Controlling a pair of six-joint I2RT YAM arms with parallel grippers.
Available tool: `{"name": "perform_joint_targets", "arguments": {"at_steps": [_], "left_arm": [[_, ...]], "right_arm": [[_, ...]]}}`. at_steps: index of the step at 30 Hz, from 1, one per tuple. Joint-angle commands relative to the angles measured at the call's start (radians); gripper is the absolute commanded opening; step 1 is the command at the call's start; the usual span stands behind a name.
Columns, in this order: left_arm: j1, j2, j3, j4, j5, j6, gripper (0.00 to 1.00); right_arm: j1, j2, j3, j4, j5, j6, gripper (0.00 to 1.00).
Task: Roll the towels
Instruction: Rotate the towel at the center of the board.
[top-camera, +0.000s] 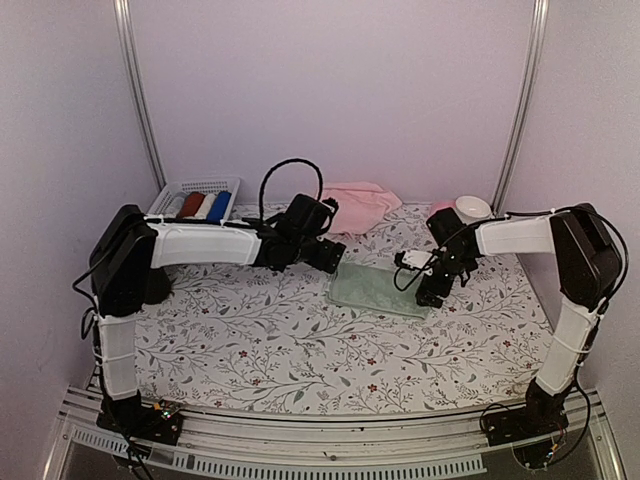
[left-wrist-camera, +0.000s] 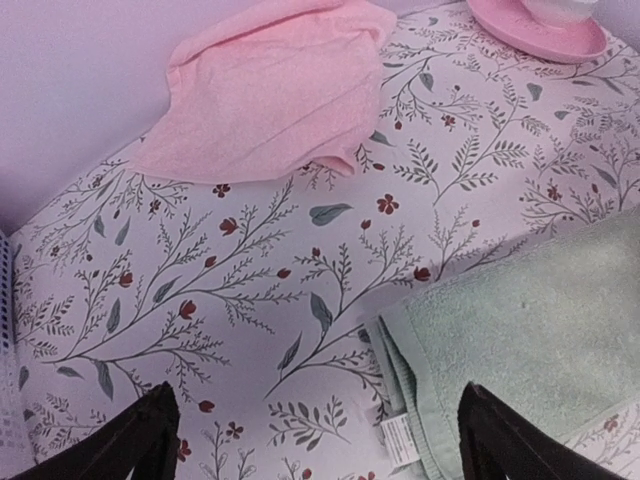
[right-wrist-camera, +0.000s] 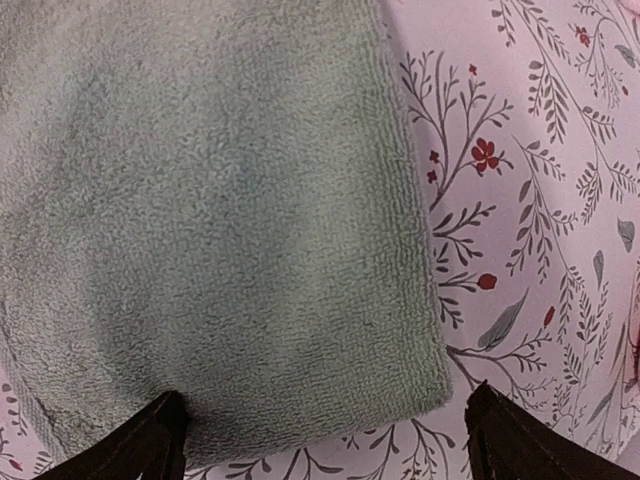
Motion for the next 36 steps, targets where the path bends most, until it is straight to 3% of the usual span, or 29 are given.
{"name": "perform_joint_targets", "arguments": {"at_steps": [1, 11, 15, 19, 23, 26, 30, 36], "left_arm": [[0.001, -0.110, -0.144, 0.045, -0.001, -0.051, 0.97], [0.007, -0.340, -0.421, 0.060, -0.071, -0.099, 0.97], [0.019, -0.380, -0.499, 0.071, -0.099, -0.110, 0.97], [0.034, -0.376, -0.524, 0.086, -0.097, -0.112, 0.97], [0.036, -0.348, -0.490, 0.081, -0.103, -0.101, 0.97], [0.036, -0.344, -0.478, 0.088, -0.090, -0.096, 0.97], [0.035, -0.350, -0.489, 0.102, -0.075, -0.112, 0.97], [0.033, -0.347, -0.546, 0.129, -0.051, -0.148, 0.97]], "right_arm": [[0.073, -0.018, -0.063, 0.055, 0.133, -0.075, 0.99], [0.299, 0.015, -0.028, -0.011, 0.143, -0.049, 0.99], [0.395, 0.074, 0.110, -0.072, 0.115, 0.068, 0.99], [0.445, 0.073, 0.276, -0.155, -0.020, 0.202, 0.99], [0.413, 0.028, 0.349, -0.131, 0.007, 0.230, 0.99], [0.320, 0.032, 0.382, -0.067, 0.033, 0.222, 0.99], [0.233, 0.149, 0.501, -0.044, 0.090, 0.219, 0.99], [0.206, 0.300, 0.643, 0.017, 0.104, 0.285, 0.99]]}}
